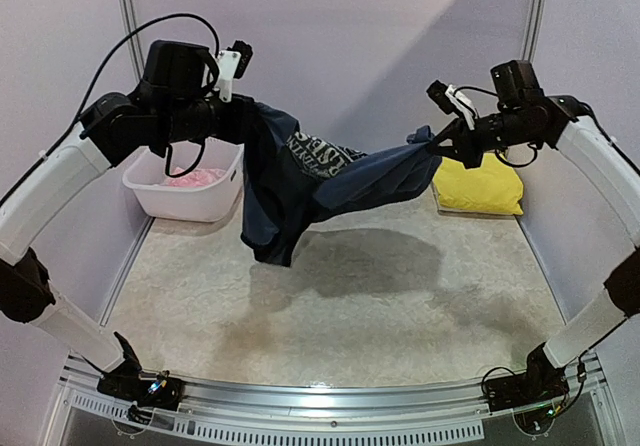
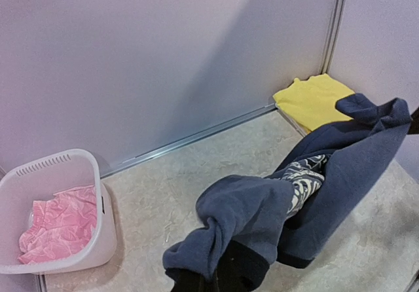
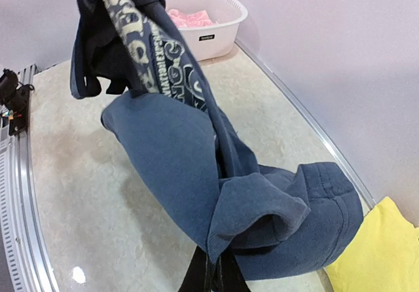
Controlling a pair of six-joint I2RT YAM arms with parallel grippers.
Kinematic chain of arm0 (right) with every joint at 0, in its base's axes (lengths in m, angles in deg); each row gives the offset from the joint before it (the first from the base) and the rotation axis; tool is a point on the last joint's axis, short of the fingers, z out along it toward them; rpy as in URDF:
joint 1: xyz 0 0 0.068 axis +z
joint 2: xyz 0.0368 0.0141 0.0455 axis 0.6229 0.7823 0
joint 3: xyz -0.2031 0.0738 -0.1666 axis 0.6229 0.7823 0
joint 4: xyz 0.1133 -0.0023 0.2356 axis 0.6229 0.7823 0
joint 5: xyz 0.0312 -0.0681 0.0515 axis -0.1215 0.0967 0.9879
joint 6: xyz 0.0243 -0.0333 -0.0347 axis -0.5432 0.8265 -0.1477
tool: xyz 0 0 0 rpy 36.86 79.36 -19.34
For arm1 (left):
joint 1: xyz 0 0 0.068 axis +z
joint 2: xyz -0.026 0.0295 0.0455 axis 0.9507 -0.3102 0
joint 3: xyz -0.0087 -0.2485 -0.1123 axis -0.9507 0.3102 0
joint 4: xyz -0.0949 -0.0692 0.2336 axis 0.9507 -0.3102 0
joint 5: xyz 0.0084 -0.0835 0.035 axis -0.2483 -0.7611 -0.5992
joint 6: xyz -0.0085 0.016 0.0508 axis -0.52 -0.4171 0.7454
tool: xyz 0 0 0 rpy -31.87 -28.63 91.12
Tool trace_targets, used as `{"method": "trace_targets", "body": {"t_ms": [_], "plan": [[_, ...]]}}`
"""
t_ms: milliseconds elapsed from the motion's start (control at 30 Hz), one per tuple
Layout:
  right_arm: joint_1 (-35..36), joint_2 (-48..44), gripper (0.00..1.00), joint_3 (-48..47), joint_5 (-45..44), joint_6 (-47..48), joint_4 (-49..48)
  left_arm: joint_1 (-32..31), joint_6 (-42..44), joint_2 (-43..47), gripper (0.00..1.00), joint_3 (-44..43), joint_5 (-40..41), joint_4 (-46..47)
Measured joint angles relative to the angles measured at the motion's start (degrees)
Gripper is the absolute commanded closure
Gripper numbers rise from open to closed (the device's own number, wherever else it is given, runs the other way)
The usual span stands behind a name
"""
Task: Fold and stack the mixed laundry pile
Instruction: Pick up the crumpled tank top from the center of the board, then place the crumpled tank top at the center of the board.
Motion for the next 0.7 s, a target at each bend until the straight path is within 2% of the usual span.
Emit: {"method": "trace_targets", "body": {"t_ms": [100, 133, 300, 367, 467, 533, 600, 700], "plan": [[0.42, -6.16, 0.99, 7.56, -0.37, 0.61, -0.61, 0.00, -0.44, 1.38, 1.00, 0.15, -0.57, -1.03], [0.42, -7.72, 0.95, 10.73, 0.02, 1.18, -0.13, 0.00, -0.85, 1.84, 1.00, 0.61, -0.92, -1.55], [1.27, -13.94, 0.54, 27.58, 4.09, 9.68, 9.55, -0.02, -3.91, 4.26, 1.00, 6.80, -4.63, -4.33], [2.75, -17.03, 0.45, 32.37, 4.83, 15.10, 15.32, -0.02, -5.11, 4.92, 1.00, 11.08, -5.79, -5.22], [4.61, -23.37, 0.43, 34.82, 5.44, 23.08, 22.43, -0.02, -5.86, 4.61, 0.89, 15.78, -6.34, -6.73], [4.70, -25.68, 0.44, 33.62, 5.51, 25.24, 23.76, 0.00, -5.73, 3.56, 0.85, 17.11, -6.29, -7.34], [4.70, -25.57, 0.45, 31.06, 5.42, 25.68, 22.51, 0.04, -5.68, 2.21, 0.85, 17.14, -6.23, -7.19], [4.70, -19.89, 0.47, 27.98, 4.04, 22.69, 16.87, 0.48, -4.92, -0.39, 0.94, 15.67, -6.25, -7.23]]}}
